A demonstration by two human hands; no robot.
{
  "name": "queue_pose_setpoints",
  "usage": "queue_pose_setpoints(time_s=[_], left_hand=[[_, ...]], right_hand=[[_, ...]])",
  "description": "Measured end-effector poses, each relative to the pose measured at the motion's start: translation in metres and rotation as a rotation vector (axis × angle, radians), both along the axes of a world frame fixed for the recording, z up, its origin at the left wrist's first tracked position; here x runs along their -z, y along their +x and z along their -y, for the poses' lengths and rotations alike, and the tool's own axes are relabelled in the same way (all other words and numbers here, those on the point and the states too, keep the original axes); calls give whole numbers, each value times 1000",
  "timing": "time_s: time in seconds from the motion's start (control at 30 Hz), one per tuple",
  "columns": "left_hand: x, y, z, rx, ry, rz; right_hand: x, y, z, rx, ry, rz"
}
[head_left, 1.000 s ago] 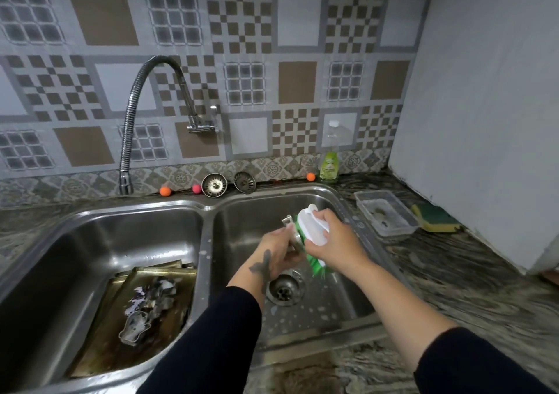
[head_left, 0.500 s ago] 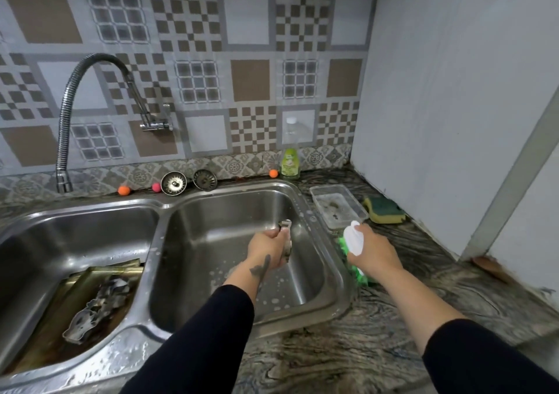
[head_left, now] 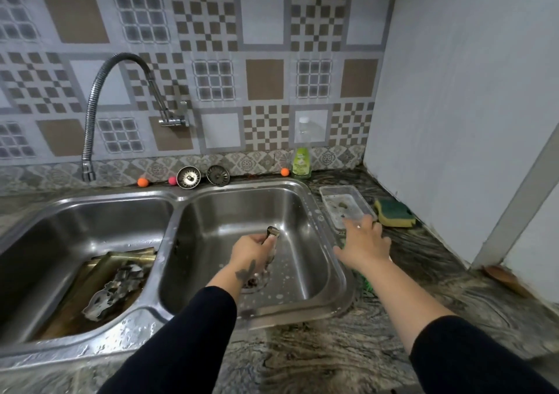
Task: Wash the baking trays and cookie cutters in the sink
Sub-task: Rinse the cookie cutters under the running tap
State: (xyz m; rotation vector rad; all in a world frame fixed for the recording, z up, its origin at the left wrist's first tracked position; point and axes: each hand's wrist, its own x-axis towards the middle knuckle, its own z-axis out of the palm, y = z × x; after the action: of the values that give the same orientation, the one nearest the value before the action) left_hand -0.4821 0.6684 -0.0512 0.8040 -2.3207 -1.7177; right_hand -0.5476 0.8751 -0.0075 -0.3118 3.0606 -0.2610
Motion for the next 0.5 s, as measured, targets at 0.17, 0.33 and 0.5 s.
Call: queue_pose_setpoints(time_s=[0.17,0.33,0.5], left_hand=[[-12,38,54,-37,-279,39],[-19,92,119,-162,-516,158],[0,148,197,-277,-563,280]], right_hand=[[-1,15,75,-265,10,163],[4,50,165,-500,80,289],[12,83,250,-633,56,334]])
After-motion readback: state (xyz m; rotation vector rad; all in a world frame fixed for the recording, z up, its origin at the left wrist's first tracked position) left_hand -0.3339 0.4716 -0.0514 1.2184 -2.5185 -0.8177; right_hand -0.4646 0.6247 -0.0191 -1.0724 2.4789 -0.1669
